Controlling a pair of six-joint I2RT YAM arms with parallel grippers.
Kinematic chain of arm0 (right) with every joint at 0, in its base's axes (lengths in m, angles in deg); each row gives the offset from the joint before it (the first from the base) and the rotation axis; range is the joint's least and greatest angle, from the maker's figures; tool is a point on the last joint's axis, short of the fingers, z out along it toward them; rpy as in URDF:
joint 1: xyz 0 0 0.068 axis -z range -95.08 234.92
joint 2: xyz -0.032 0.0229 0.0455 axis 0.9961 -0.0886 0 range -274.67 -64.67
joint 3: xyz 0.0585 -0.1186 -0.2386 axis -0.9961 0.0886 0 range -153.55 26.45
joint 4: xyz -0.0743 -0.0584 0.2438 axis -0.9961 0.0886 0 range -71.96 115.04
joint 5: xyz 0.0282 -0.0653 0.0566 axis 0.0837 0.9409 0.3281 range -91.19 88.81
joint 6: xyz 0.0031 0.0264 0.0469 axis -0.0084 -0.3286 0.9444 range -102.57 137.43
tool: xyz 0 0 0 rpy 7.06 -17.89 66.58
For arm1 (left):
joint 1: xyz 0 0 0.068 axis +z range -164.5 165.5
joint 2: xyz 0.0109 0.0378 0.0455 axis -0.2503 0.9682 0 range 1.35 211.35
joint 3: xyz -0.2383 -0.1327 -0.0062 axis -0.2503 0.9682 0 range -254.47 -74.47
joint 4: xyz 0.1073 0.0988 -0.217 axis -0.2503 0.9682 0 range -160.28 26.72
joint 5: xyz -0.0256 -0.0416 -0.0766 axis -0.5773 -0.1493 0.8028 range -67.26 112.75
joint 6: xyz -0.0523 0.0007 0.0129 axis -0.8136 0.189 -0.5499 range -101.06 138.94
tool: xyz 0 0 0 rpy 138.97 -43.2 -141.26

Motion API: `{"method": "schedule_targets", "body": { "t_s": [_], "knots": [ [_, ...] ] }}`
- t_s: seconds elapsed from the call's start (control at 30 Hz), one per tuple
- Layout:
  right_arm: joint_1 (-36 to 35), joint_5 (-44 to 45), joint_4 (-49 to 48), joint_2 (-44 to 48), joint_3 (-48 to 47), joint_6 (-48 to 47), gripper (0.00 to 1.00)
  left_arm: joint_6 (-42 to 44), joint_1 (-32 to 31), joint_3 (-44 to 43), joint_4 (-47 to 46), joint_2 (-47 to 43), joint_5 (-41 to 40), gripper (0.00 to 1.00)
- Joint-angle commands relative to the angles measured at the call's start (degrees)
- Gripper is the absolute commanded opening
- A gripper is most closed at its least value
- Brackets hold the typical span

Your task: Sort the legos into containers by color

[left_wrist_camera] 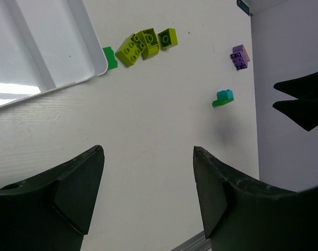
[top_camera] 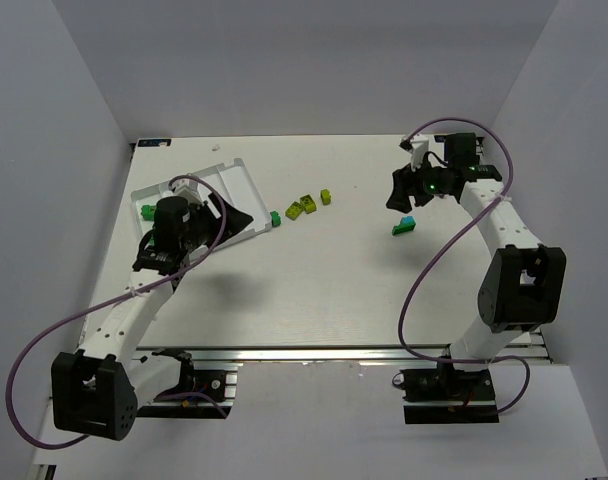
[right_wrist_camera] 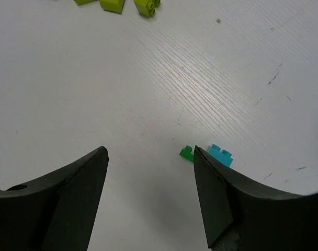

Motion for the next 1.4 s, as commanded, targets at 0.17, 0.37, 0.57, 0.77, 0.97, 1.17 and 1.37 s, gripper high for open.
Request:
{"method": "schedule_targets", "body": {
  "t_s": [0.17,0.37,0.57,0.77,0.97,1.17,1.37],
  "knots": [
    [1.9,0.9,1.4,-1.6,-1.9,-0.2,0.72,-2.1,-1.5,1.7,-5.5,-0.4,-0.5,0.79],
    [2.6,4.0,1.3,-3.5,-2.1,1.4,0.72,-1.8,-2.0,1.9,-5.5,-0.3,-0.7,0.79],
    [2.9,12.8,1.5,-7.2,-3.8,7.4,0.71,-2.7,-2.3,4.3,-6.6,-1.7,-1.3,0.79],
    [3.4,16.5,3.4,-12.1,-6.6,9.5,0.70,-3.5,-3.1,5.1,-7.3,-1.4,-1.5,0.79],
    [3.6,16.8,3.2,-15.8,-9.9,14.6,0.66,-3.4,-3.7,4.0,-6.9,-0.2,-2.3,0.79],
    [4.7,19.1,6.2,-21.3,-15.7,13.0,0.65,-4.0,-4.7,4.3,-7.0,0.2,-3.0,0.80],
    [4.3,20.0,8.1,-24.1,-16.6,11.3,0.63,-4.4,-6.2,3.5,-7.0,1.8,-4.1,0.80]
  ]
}}
